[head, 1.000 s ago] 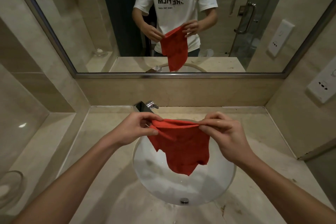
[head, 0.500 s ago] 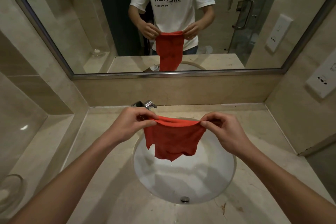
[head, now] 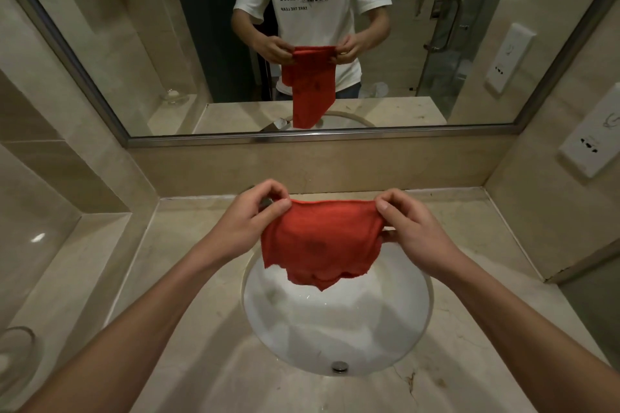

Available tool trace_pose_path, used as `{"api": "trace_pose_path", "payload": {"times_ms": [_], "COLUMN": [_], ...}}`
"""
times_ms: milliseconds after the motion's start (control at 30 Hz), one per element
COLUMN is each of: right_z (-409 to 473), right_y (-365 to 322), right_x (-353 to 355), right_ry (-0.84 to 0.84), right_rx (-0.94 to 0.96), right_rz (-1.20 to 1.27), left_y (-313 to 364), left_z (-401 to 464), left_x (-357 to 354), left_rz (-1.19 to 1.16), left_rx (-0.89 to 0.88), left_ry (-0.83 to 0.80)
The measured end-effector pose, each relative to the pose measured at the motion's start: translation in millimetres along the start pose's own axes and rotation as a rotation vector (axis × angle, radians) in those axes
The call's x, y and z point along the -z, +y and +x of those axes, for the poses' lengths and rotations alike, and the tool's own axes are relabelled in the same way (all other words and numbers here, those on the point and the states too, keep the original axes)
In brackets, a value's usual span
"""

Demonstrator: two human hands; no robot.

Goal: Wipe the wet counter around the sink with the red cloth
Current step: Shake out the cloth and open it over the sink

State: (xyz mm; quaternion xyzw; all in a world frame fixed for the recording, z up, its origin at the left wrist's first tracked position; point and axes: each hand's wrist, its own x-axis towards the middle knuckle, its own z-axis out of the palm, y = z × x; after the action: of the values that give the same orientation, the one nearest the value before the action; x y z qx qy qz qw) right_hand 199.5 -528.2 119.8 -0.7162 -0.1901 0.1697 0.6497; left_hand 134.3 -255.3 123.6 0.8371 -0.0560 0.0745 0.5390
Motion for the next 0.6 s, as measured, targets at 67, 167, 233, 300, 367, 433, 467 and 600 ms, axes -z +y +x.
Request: {"api": "trace_pose_path", "payload": {"times_ms": [67, 167, 233, 300, 367, 433, 467, 600], "right_z": [0, -3, -6, -9, -13, -16, -16, -11], "right_y": [-1, -6, -9, -12, -15, -19, -21, -25], "right_x": [-2, 2, 6, 9, 10, 10, 10, 10], "right_ry": [0.027, 0.013, -0.025, -0.058, -0.071, -0.051, -0.029, 0.122], "right_rx": [0.056, 0.125, 0.127, 0.136, 0.161, 0.194, 0.219, 0.343], "right_rz": [-0.08, -0.084, -0.046, -0.022, -0.022, -0.051, -0.071, -0.082], "left_y": [-1, -4, -5, -4, -2, 1, 2, 8], "left_z": [1, 1, -1, -3, -4, -4, -4, -3], "left_x": [-2, 1, 5, 7, 8, 9, 9, 8], "left_rz": [-0.01, -0.064, -0.12, -0.12, -0.113, -0.118, -0.114, -0.099], "left_rx": [0.01, 0.054, 0.079, 0.085, 0.081, 0.082, 0.075, 0.052], "left_ry": [0.014, 0.035, 0.053, 0.06, 0.07, 0.077, 0.085, 0.126]}}
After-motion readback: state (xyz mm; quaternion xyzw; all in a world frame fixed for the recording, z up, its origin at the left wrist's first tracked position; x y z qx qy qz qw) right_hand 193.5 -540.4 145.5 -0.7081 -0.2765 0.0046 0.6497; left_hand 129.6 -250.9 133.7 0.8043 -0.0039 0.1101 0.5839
